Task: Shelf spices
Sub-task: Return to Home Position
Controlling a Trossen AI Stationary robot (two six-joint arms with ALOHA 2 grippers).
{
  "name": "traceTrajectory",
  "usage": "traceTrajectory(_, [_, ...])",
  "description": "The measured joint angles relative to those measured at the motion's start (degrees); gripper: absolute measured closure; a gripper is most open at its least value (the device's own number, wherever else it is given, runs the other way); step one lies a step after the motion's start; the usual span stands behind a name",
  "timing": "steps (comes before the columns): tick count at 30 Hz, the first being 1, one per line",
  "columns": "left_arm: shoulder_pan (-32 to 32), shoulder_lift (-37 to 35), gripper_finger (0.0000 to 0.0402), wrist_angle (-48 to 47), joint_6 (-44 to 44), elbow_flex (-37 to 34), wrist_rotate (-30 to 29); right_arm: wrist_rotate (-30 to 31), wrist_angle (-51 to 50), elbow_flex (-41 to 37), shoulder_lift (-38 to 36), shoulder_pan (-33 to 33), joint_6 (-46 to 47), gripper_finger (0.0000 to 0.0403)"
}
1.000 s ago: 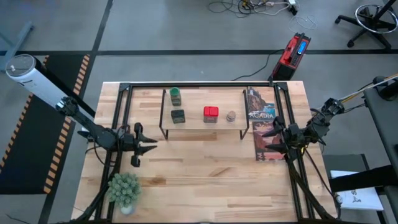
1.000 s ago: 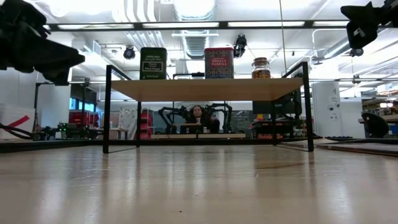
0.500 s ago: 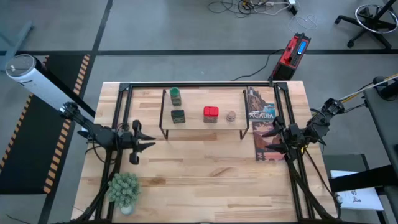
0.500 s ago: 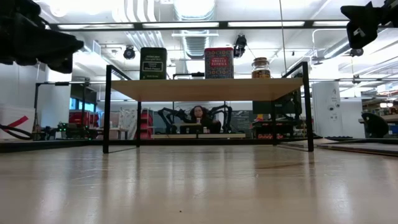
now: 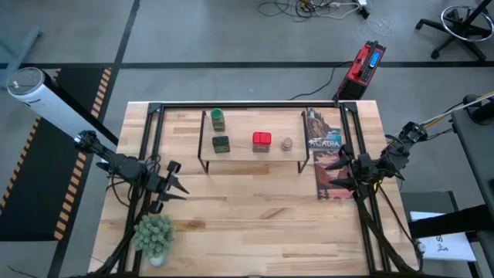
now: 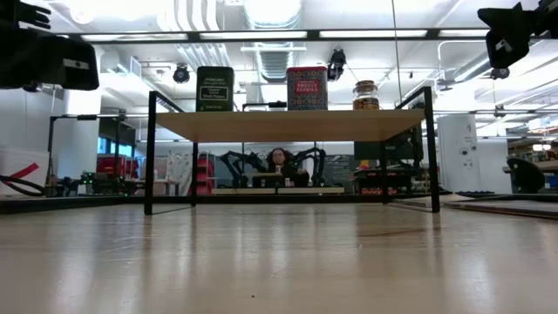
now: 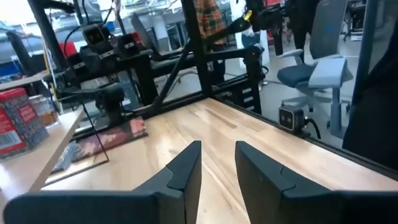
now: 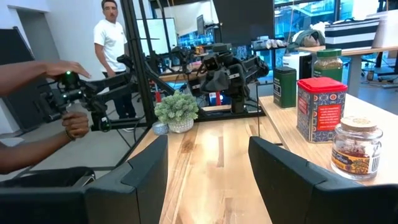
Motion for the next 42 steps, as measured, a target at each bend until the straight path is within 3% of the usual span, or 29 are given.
traceTrajectory(7, [0.26,0.38,0.0307,-0.90,-0.46,0.00,4.68,0.02,-0.02,0.00,0.00,0.02,0.00,0.0204])
traceTrajectory(27, [0.20,13.28,0.0316,-0.99,-5.48,0.00,4.76,0.02,0.00,0.00,0.00,0.02,0.00,0.0204])
traceTrajectory(42, [0.20,14.25,0.0313,3.18,-4.85,2.07,4.69,0.02,-0.02,0.00,0.00,0.02,0.00,0.0204])
